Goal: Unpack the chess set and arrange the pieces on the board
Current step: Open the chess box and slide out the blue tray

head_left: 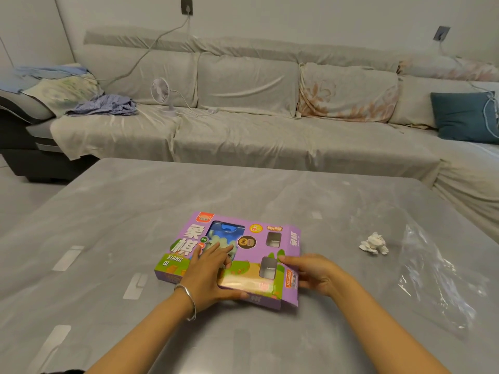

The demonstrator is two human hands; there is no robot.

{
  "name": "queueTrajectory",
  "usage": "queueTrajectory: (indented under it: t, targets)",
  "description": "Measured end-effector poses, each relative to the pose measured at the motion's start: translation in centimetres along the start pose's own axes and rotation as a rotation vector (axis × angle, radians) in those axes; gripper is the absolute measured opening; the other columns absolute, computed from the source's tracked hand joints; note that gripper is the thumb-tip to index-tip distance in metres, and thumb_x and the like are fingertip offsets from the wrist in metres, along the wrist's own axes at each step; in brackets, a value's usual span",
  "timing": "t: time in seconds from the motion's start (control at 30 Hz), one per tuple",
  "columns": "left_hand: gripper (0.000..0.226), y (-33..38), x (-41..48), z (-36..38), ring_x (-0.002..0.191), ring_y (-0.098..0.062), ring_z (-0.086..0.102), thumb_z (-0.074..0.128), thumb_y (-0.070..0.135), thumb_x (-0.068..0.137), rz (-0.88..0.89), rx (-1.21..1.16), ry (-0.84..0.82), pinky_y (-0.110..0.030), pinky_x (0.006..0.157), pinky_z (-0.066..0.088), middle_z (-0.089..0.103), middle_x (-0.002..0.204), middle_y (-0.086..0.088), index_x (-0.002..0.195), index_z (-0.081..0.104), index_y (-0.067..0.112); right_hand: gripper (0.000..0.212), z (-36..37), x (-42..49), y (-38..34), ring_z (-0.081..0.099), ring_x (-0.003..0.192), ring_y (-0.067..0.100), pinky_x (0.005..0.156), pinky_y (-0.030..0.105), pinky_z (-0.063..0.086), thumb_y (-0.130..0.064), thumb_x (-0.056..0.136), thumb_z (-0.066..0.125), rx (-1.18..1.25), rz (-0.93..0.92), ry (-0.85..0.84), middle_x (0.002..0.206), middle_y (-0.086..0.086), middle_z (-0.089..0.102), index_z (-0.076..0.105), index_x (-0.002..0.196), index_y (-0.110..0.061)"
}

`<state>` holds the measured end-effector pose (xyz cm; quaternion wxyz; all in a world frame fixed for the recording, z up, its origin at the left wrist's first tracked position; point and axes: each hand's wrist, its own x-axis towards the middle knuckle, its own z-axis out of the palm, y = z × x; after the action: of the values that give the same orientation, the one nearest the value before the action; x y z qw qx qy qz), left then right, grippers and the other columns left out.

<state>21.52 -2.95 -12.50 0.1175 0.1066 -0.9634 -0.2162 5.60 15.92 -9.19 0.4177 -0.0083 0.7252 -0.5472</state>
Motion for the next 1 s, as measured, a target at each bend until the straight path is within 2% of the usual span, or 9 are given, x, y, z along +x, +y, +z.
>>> queueTrajectory:
  t: [0.17,0.3,0.5,0.57,0.67,0.73,0.87,0.93,1.0]
  targets:
    - [0.12,0.3,0.1,0.1,0.142,-0.012,0.015,0.029,0.099,0.039,-0.025,0.017,-0.011,-0.034,0.114,-0.007,0.032,0.147,0.015,0.135,0.039,0.028,0.027,0.0,-0.5,0.1,0.066,0.058,0.012,0.05,0.021,0.052,-0.028,0.078,0.074,-0.156,-0.057,0.069,0.071,0.004,0.07,0.064,0.091,-0.006]
    - [0.119,0.5,0.2,0.3,0.143,-0.012,0.014,0.027,0.099,0.038,-0.037,0.057,-0.022,-0.038,0.115,-0.007,0.029,0.147,0.016,0.127,0.045,0.023,0.034,-0.4,-1.0,0.5,0.067,0.075,0.019,0.07,0.029,0.056,-0.027,0.08,0.072,-0.113,-0.037,0.033,0.084,0.007,0.071,0.061,0.103,-0.005]
    - [0.11,0.7,0.2,0.1,0.139,-0.009,0.02,0.034,0.097,0.04,-0.03,0.007,-0.082,-0.039,0.115,-0.004,0.031,0.145,0.016,0.123,0.043,0.025,0.037,-1.9,-1.5,0.0,0.06,0.095,0.031,0.09,0.043,0.046,-0.045,0.095,0.041,0.404,0.04,-0.192,0.103,0.016,0.065,0.063,0.096,-0.014]
    - [0.1,0.9,0.5,-0.5,0.129,-0.008,0.034,0.044,0.093,0.044,-0.126,-0.236,-0.056,-0.036,0.114,0.015,0.04,0.134,0.014,0.12,0.044,0.028,0.036,-1.8,-1.3,0.4,0.061,0.09,0.028,0.089,0.04,0.046,-0.041,0.097,0.037,0.412,0.042,-0.156,0.098,0.013,0.065,0.061,0.102,-0.015]
    - [0.074,-0.2,1.3,-1.8,0.11,-0.015,0.05,0.06,0.068,0.068,-0.278,-0.419,0.151,-0.029,0.096,0.04,0.051,0.121,0.005,0.124,0.047,0.02,0.026,-1.1,-1.2,0.7,0.067,0.078,0.023,0.08,0.038,0.052,-0.034,0.093,0.05,0.366,-0.002,-0.094,0.087,0.009,0.07,0.063,0.104,-0.014]
    - [0.069,-2.2,1.8,-2.5,0.104,-0.024,0.053,0.057,0.058,0.074,-0.355,-0.23,0.319,-0.034,0.09,0.042,0.057,0.117,-0.006,0.123,0.05,0.01,0.026,-0.8,-1.1,0.8,0.067,0.078,0.022,0.084,0.038,0.051,-0.036,0.088,0.057,0.348,-0.032,-0.113,0.086,0.008,0.072,0.067,0.102,-0.016]
    - [0.082,-5.8,1.5,-3.3,0.133,-0.035,0.032,0.052,0.056,0.083,-0.689,-0.144,0.189,-0.043,0.109,0.028,0.033,0.147,-0.017,0.141,0.028,0.004,0.029,-0.3,-1.3,0.2,0.064,0.084,0.023,0.083,0.035,0.049,-0.041,0.086,0.057,0.306,-0.052,-0.155,0.085,0.006,0.072,0.067,0.099,-0.017]
    - [0.084,-4.8,1.3,-3.4,0.132,-0.033,0.035,0.045,0.065,0.083,-0.596,-0.101,0.225,-0.043,0.109,0.03,0.036,0.145,-0.014,0.142,0.029,0.008,0.034,0.4,-1.4,-0.2,0.065,0.097,0.03,0.089,0.042,0.051,-0.041,0.084,0.059,0.332,-0.071,-0.207,0.101,0.01,0.071,0.064,0.108,-0.017]
    - [0.087,-2.0,0.8,-3.2,0.128,-0.026,0.04,0.033,0.077,0.076,-0.288,-0.15,0.253,-0.042,0.107,0.032,0.043,0.141,-0.006,0.139,0.037,0.017,0.042,1.5,-1.3,-0.2,0.067,0.099,0.031,0.085,0.045,0.054,-0.04,0.082,0.062,0.244,-0.128,-0.204,0.108,0.011,0.07,0.058,0.118,-0.019]
